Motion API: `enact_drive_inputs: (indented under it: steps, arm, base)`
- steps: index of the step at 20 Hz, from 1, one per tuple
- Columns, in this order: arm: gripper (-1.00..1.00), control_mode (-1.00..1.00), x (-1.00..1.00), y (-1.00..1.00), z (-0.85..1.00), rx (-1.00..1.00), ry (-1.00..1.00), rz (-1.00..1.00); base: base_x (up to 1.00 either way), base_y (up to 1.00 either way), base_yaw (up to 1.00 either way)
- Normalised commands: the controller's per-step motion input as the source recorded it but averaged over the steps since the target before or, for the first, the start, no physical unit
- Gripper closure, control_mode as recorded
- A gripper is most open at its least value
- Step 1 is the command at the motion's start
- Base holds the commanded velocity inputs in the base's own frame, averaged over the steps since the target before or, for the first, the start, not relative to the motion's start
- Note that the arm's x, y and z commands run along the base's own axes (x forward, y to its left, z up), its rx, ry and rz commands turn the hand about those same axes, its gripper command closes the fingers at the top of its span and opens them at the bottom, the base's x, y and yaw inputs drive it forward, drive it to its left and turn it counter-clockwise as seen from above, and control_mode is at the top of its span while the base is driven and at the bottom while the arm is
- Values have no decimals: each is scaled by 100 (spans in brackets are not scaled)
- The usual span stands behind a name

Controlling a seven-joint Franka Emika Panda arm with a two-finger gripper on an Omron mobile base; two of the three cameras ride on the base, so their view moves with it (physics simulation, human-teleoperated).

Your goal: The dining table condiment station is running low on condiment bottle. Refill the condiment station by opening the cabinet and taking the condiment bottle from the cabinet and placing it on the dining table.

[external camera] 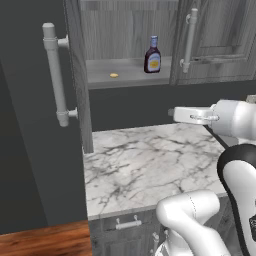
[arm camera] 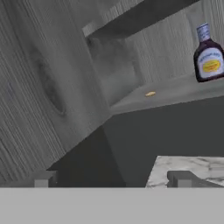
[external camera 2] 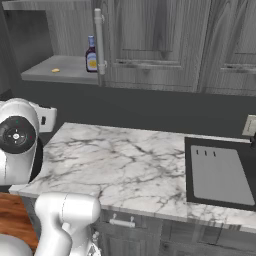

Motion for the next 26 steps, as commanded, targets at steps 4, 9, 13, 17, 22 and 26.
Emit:
enact_drive_inputs:
  steps: [4,9,13,17,22,26]
  arm:
    - [-100,-100,0,-68,11,-26,-21,-38]
    - [-100,-100,0,-62,29,-18,-15,-31]
    - [-100,-100,10,-36,21,-11,-14,-27]
    - [-100,-100,12,-33,21,-3,-19,-5]
    - [-100,-100,20,-32,15,0,-20,0]
    - [-100,-100,30,-24,8,0,-14,0]
  base:
    - [0,0,0]
    - [0,0,0]
    - [0,0,0]
    - [0,0,0]
    - [0,0,0]
    - [0,0,0]
